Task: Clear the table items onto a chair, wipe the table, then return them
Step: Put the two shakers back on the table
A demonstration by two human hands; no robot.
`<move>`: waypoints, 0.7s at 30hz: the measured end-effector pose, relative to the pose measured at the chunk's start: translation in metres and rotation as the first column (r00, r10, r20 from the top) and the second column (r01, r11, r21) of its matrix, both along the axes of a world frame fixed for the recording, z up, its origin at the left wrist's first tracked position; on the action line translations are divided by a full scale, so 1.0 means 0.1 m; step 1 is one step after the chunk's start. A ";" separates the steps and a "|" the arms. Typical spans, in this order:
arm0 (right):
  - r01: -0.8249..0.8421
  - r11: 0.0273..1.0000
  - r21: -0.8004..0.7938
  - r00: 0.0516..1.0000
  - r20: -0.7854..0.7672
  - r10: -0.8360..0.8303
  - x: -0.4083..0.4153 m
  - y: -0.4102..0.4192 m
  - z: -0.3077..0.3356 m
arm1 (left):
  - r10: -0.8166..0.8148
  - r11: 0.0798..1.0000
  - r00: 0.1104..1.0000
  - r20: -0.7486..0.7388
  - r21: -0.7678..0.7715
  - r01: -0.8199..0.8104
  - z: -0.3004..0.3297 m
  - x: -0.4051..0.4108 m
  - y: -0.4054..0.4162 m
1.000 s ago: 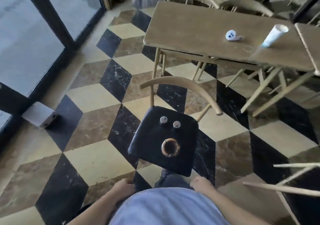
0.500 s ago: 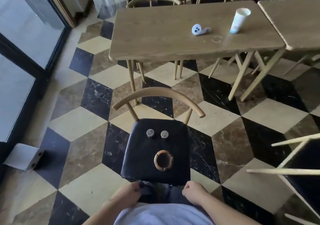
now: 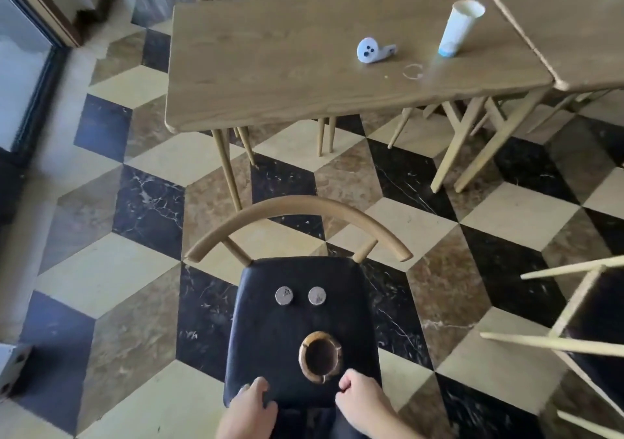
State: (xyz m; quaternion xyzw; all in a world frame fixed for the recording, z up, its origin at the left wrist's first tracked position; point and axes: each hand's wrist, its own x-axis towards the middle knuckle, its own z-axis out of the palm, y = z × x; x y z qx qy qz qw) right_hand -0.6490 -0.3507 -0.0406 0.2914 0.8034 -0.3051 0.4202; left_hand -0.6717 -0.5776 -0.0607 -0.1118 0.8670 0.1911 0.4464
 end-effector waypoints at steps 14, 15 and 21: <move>-0.050 0.982 0.180 0.953 -0.285 0.100 -1.09 0.13 -1.80 | 0.061 0.997 0.971 -0.233 -0.042 -0.072 -1.38 -1.08 0.34; -0.044 0.983 0.180 0.947 -0.307 0.098 -1.17 0.13 -1.90 | 0.045 0.998 0.970 -0.240 -0.035 -0.055 -1.47 -1.17 0.36; -0.063 0.993 0.103 0.913 -0.397 0.099 -1.40 0.06 -2.37 | -0.028 0.999 0.946 -0.323 0.020 0.037 -1.93 -1.58 0.48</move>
